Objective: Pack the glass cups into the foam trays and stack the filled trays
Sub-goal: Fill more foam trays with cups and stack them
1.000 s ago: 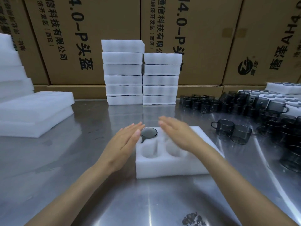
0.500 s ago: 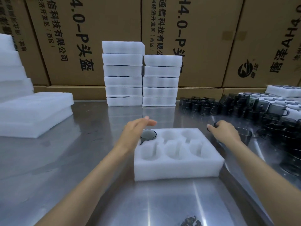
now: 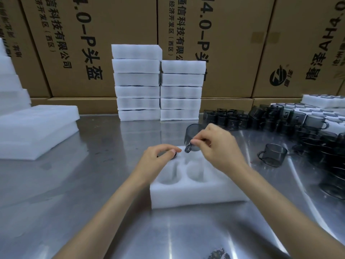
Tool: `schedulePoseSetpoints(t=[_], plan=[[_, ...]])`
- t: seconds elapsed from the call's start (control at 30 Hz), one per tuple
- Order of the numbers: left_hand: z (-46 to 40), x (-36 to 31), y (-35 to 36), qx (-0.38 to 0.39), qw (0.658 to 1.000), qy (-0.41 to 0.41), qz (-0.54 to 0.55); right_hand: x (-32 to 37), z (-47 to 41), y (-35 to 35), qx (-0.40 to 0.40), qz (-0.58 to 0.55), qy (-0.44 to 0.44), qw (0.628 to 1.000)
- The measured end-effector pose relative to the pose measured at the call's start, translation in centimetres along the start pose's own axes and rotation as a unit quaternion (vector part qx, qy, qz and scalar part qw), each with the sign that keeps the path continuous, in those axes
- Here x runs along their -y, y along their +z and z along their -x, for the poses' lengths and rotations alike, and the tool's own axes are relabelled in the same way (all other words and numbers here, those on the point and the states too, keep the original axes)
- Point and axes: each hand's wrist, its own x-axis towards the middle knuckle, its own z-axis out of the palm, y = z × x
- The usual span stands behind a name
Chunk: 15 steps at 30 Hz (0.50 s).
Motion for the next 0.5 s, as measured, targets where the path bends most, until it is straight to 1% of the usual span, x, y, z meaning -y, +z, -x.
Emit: schedulePoseSetpoints(t=[0.07, 0.3, 0.43, 0.5], plan=[[0.0, 0.1, 0.0, 0.002, 1.0, 0.004, -0.004, 0.0, 0.5, 0.6, 0.038, 0.007, 0.0, 0.999], [-0.1, 0.0, 0.0, 0.01, 1.0, -0.004, -0.021, -0.3, 0.9, 0.5, 0.105, 0.015, 0.009, 0.994], [-0.1, -0.7, -0.3, 0.009, 0.992, 0.033, -0.123, -0.5, 1.1, 0.0, 0.105, 0.029, 0.018, 0.994], [-0.3, -1.2, -0.5, 0.044, 0.978, 0.074, -0.189, -0.9, 1.2, -0.4, 0.108, 0.011, 0.035, 0.993]])
